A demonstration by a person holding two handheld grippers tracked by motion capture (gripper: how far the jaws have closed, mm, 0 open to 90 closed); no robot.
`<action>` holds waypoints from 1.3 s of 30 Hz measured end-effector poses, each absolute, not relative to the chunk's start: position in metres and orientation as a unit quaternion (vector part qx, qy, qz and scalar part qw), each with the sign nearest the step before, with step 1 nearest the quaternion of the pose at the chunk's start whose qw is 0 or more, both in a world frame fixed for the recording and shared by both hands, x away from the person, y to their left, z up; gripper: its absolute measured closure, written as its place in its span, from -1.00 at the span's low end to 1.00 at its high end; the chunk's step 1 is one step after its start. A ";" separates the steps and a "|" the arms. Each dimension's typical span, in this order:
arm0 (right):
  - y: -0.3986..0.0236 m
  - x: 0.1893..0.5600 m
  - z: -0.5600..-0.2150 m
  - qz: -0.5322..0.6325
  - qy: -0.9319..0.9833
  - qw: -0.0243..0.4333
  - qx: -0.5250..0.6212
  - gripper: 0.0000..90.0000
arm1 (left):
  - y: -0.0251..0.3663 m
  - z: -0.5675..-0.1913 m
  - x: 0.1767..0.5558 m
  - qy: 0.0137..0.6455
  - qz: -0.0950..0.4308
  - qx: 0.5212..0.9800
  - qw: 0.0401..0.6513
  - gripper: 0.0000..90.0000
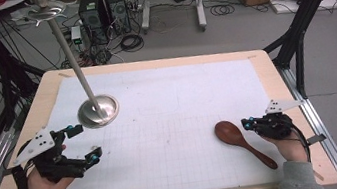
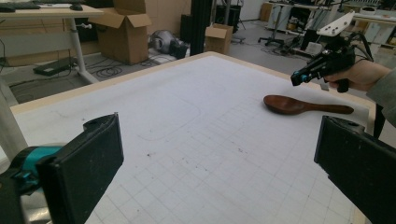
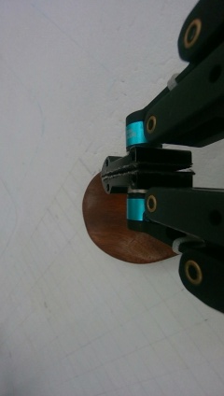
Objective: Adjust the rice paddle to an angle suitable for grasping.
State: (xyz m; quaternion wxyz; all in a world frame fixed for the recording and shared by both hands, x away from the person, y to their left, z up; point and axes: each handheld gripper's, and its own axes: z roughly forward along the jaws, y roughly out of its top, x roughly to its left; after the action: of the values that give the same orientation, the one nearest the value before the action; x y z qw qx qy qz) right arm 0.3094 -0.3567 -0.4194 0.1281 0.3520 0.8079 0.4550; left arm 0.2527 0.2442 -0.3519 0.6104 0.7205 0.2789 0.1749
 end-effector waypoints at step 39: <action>-0.348 0.329 -0.445 0.396 0.828 0.100 0.384 0.98 | 0.242 -0.358 0.250 0.283 0.168 0.726 0.603 -0.96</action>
State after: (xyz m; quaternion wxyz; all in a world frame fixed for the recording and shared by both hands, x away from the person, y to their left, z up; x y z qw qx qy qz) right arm 0.3293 -0.3485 -0.4454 0.1000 0.3840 0.8279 0.3964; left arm 0.2496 0.2422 -0.3578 0.6032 0.7264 0.2835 0.1680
